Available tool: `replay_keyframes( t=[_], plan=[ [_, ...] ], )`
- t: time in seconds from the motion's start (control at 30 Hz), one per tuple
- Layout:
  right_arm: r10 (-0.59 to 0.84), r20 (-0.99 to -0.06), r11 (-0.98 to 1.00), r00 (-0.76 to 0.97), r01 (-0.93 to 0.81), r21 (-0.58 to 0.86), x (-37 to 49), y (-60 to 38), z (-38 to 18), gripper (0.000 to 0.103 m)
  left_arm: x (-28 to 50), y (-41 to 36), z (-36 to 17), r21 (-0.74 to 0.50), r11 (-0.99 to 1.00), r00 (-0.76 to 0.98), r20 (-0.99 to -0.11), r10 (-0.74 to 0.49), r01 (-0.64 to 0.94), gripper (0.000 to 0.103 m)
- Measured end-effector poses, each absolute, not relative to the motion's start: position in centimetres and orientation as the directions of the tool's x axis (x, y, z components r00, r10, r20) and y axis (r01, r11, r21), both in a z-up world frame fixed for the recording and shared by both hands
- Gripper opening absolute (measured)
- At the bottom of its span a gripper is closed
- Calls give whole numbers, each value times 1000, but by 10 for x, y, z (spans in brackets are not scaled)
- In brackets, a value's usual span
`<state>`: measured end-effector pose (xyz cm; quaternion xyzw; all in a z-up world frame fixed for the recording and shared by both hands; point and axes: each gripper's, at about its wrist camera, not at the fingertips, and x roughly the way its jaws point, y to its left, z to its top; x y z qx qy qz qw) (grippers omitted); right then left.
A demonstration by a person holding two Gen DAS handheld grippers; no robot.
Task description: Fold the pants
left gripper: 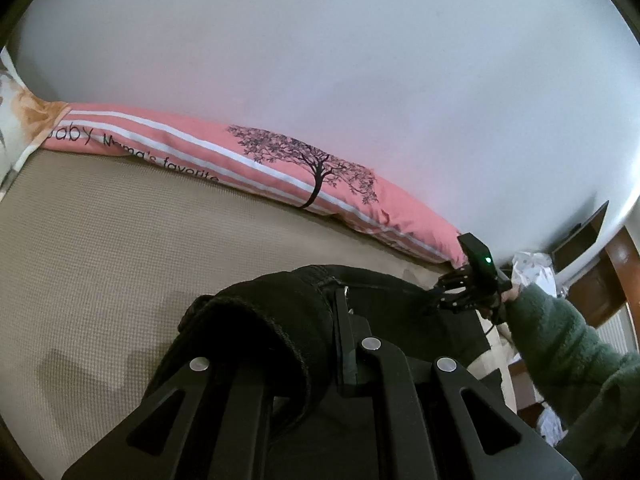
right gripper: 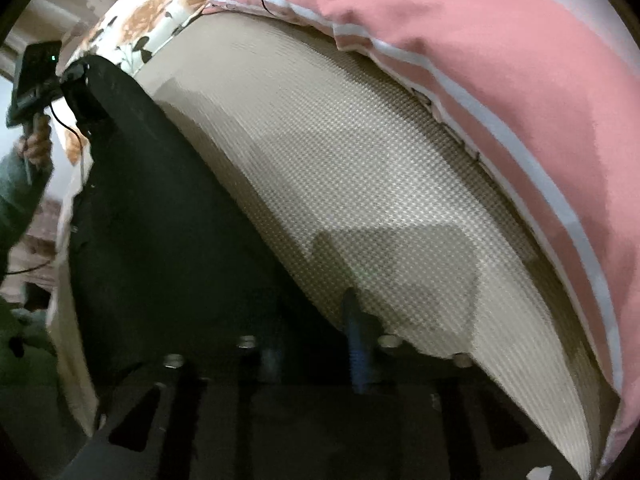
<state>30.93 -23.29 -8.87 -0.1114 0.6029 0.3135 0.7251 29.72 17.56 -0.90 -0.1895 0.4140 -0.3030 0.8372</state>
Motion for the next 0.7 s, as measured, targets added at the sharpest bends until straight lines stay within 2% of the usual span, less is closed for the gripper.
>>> replay_keyframes(
  t=[0.33, 0.57, 0.7],
  plan=[
    [231, -896, 889, 380, -456, 36, 240, -223, -34, 10, 297, 183, -16, -530, 769, 474, -606, -639, 358, 8],
    [127, -861, 937, 493, -344, -59, 174, -201, -2, 9, 271, 183, 1, -463, 767, 441, -633, -637, 444, 9],
    [130, -849, 950, 512, -311, -42, 128, -205, 10, 9, 239, 189, 10, -439, 755, 417, -642, -643, 487, 9]
  ],
)
